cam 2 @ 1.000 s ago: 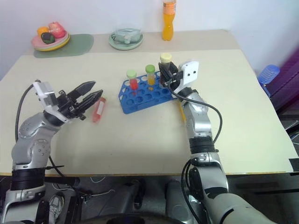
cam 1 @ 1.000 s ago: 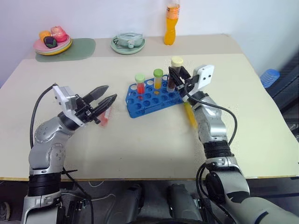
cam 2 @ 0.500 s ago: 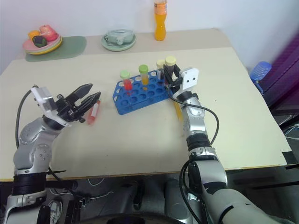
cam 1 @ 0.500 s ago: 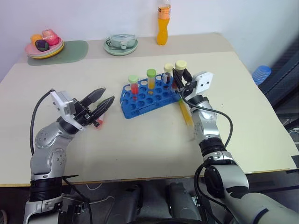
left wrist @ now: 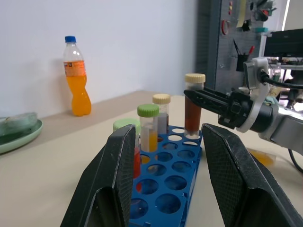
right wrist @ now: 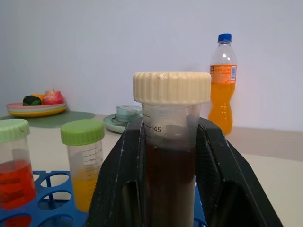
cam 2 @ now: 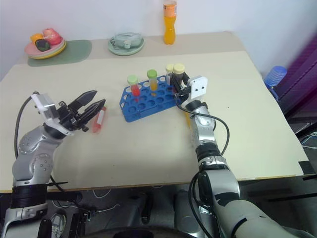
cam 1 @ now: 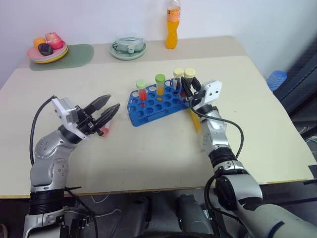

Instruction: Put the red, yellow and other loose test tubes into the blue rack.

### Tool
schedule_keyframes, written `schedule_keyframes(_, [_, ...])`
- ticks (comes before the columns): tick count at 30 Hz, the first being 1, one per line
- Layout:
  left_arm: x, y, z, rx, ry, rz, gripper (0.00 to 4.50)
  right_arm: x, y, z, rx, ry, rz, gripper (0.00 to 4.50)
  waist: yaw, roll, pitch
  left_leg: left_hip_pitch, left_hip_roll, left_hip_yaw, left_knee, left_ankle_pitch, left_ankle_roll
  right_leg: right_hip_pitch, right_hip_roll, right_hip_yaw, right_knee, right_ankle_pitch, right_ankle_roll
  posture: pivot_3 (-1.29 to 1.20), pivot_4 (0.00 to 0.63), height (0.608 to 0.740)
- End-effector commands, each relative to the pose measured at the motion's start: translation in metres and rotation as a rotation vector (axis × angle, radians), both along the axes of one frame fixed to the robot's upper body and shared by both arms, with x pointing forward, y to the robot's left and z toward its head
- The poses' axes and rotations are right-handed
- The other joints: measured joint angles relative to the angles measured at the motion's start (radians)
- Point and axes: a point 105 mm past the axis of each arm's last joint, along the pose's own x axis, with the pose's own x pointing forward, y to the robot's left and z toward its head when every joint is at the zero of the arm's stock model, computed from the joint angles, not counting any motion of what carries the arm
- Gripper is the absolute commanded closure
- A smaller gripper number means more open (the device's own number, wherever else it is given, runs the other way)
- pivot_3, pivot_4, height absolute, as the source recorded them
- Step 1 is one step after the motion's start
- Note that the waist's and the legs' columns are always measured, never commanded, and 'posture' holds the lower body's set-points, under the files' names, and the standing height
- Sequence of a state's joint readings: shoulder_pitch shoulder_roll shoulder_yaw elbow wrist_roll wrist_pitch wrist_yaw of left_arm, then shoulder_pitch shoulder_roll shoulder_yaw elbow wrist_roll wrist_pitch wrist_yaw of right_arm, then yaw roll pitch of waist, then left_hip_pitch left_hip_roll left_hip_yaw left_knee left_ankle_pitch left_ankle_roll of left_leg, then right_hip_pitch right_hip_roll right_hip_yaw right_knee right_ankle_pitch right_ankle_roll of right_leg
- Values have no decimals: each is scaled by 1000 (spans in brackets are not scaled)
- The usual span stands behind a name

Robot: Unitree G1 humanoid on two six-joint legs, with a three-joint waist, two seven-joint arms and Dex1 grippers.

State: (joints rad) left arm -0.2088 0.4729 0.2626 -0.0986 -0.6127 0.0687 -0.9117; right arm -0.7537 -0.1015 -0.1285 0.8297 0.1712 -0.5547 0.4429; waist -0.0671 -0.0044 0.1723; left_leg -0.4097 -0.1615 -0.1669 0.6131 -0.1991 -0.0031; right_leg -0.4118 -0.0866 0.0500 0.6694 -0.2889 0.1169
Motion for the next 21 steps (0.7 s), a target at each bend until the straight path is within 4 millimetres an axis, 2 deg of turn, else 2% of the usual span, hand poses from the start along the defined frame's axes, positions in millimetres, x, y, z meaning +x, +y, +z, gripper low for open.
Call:
schedule_keyframes(1, [-4, 8, 11, 13, -51, 28, 2250, -2, -12, -7, 9, 12, -33, 3719, 0, 0, 0, 1, 0, 0, 0, -2, 3, 1, 0, 0, -1, 0, 0, 0, 150, 740])
schedule_keyframes(8, [-4, 6, 11, 17, -50, 21, 2250, -3, -8, -12, 14, 25, -34, 3719, 1, 0, 0, 2, 0, 0, 0, -2, 4, 2, 0, 0, -1, 0, 0, 0, 150, 740])
schedule_keyframes(16, [-4, 4, 10, 17, -44, 10, 2250, -8, 11, -20, 12, 38, 21, 3719, 0, 0, 0, 2, 1, 0, 0, -2, 4, 2, 1, 0, -1, 0, 0, 0, 150, 740])
schedule_keyframes(21, [-4, 2, 10, 19, -39, -1, 2250, -9, 15, -22, 6, 48, 31, 3719, -1, 0, 0, 2, 1, 0, -1, -2, 3, 2, 1, 0, -2, 0, 0, 0, 150, 740])
